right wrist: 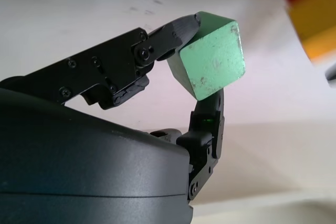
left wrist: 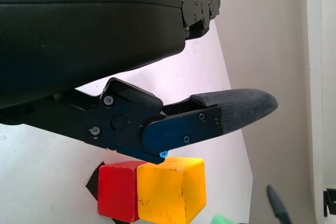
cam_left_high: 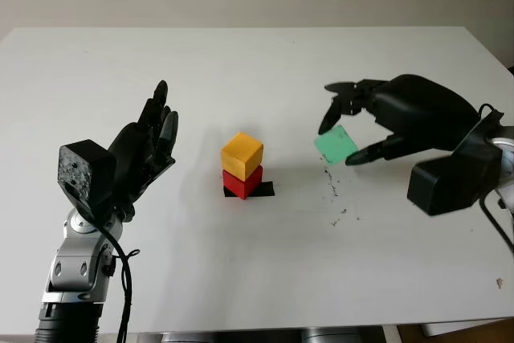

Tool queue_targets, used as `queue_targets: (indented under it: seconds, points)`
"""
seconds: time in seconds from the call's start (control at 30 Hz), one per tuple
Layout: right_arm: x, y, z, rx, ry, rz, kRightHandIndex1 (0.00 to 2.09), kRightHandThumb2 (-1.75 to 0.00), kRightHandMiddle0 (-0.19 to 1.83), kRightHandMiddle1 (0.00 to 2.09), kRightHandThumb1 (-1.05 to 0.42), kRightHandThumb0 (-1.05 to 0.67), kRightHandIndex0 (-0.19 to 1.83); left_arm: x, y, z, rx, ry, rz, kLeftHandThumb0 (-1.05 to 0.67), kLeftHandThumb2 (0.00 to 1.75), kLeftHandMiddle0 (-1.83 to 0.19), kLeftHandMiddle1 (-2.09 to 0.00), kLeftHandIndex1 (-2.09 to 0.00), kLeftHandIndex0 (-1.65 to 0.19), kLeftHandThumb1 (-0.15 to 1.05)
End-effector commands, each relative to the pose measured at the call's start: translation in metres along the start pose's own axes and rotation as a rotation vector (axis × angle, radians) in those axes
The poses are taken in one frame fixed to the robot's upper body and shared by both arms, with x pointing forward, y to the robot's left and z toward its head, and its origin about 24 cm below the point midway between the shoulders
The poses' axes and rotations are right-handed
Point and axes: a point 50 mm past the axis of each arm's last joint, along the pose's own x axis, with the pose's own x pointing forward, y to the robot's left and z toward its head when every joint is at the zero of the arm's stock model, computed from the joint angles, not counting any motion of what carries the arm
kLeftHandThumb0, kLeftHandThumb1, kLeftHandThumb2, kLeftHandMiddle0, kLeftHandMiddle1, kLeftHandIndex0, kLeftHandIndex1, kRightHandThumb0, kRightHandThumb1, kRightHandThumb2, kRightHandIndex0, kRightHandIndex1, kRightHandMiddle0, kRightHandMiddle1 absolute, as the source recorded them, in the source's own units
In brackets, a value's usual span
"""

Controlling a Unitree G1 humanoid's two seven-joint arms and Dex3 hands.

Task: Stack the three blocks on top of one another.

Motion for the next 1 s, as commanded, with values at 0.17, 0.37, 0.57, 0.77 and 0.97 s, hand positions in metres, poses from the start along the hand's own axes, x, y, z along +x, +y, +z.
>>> queue_targets:
  seconds: [0.17,0.37,0.57,0.77,0.97]
  points:
    - [0.006,-0.007,0.015,0.276,0.039,-0.072,0.03,-0.06,0.32,1.44,-0.95,-0.35,0.28,-0.002,-0.002,0.002,0.008,-0.014,-0.005,-0.81,0.68,0.19,0.0,0.0,0.19,1.05]
    - [0.016,-0.012,0.03,0.495,0.083,-0.042,0.02,-0.06,0.27,1.52,-0.97,-0.38,0.23,-0.001,-0.002,0.002,0.007,-0.02,-0.004,-0.82,0.69,0.19,0.0,0.0,0.19,1.05]
    - [0.029,-0.019,0.041,0.728,0.142,-0.001,0.03,-0.05,0.27,1.62,-0.96,-0.41,0.25,0.0,-0.003,0.002,0.002,-0.03,0.003,-0.82,0.69,0.19,0.0,0.0,0.19,1.05]
    - [0.036,-0.017,0.05,0.901,0.194,0.067,0.03,-0.06,0.22,1.66,-0.98,-0.43,0.23,0.0,-0.003,0.002,-0.003,-0.026,0.009,-0.83,0.68,0.19,0.0,0.0,0.19,1.05]
    - [0.045,-0.011,0.053,0.962,0.208,0.14,0.04,-0.06,0.21,1.69,-0.99,-0.45,0.24,0.001,-0.003,0.002,0.012,-0.026,0.004,-0.84,0.69,0.19,0.0,0.0,0.19,1.05]
